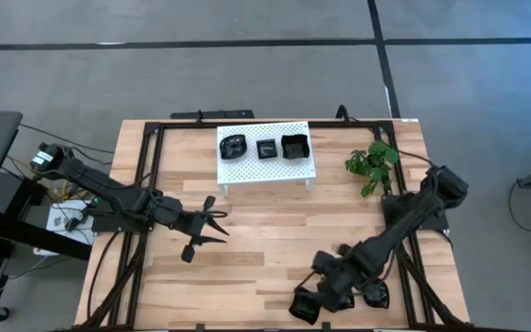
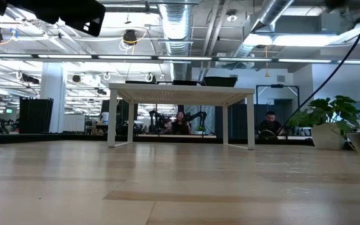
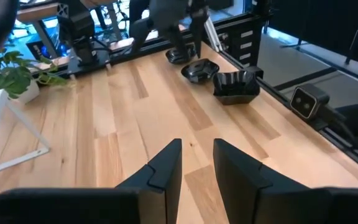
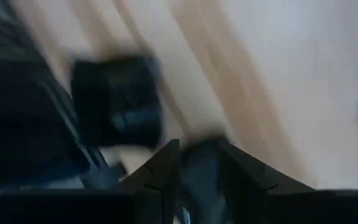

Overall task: Pick & Place Mini shaped plates
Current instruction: Stack the leaf-shaped plate on top of the leaf-shaped plate on the shelf

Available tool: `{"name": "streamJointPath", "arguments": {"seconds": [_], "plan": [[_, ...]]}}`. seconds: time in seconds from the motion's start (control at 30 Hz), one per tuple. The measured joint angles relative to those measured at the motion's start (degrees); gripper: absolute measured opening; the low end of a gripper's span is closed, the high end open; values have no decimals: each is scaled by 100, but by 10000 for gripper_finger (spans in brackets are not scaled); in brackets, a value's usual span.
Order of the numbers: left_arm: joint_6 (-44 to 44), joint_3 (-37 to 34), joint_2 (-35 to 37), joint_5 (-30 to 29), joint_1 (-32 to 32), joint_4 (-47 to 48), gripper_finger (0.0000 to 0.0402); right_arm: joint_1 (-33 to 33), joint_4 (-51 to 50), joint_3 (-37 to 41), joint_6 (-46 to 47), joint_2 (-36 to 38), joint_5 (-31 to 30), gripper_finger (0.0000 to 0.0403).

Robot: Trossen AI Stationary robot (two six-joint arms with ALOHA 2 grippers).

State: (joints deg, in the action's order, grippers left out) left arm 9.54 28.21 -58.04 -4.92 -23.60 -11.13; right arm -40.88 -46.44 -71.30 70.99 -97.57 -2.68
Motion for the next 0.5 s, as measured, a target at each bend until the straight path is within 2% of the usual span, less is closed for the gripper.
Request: {"name": "streamJointPath", "arguments": {"seconds": [0.1,0.2,0.33,0.5], "plan": [[0,0,0,2,-2,-55,94,-136,-286,40,720,-124,768,101],[0,2,0,2,1,-140,94,-232,-523,122,1139,-207,1177,101],[1,2,2,2,1,-266,94,-261,-544,229,1206,-211,1166,101],[2,2,2,2,1,-324,94,-156,-652,441,1182,-212,848,101]]}}
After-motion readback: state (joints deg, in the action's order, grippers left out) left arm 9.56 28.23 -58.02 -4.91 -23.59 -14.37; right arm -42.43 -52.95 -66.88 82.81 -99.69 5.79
